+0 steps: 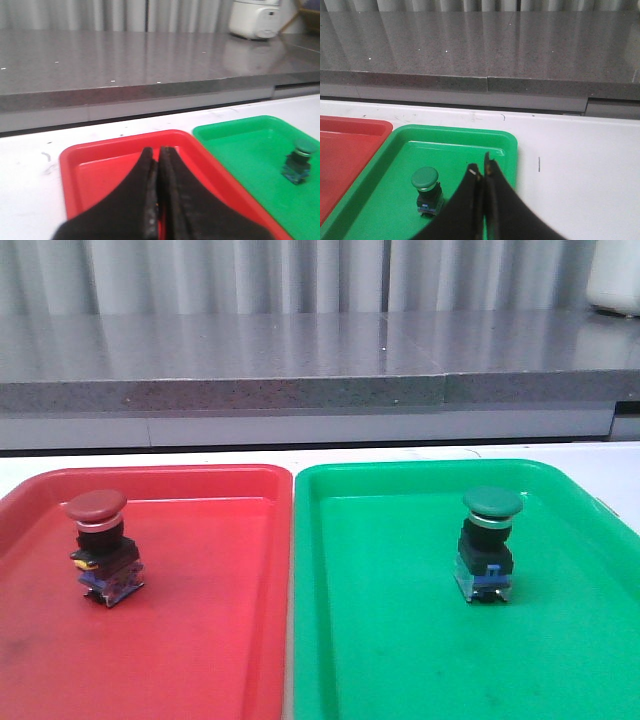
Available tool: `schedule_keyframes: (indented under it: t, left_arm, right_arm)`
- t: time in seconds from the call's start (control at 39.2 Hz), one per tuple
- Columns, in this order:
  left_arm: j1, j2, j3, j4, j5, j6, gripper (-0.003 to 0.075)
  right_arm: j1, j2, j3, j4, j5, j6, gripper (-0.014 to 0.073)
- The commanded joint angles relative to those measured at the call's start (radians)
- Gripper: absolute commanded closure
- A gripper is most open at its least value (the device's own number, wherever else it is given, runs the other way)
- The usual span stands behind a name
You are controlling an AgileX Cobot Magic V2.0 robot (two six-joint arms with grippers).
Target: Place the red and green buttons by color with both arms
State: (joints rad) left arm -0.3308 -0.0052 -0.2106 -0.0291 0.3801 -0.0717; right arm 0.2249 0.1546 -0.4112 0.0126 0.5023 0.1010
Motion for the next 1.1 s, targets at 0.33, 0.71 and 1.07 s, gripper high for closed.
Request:
schedule_keyframes:
  t: [0.33, 0.71, 1.07]
  left_arm:
    - [0.404, -0.018, 0.233, -0.017, -0.308, 0.003, 0.074]
    - [0.435, -0.018, 0.239, -0.017, -0.3, 0.003, 0.074]
    - [0.435, -0.018, 0.239, -0.017, -0.3, 0.003, 0.074]
  right_arm:
    - [-0.007, 0.012, -0.024, -0.013, -0.086, -0.01, 0.0655]
    - [-0.007, 0.012, -0.024, -0.013, -0.086, -0.01, 0.0655]
    - [-0.007, 0.012, -0.024, -0.013, -0.086, -0.01, 0.0655]
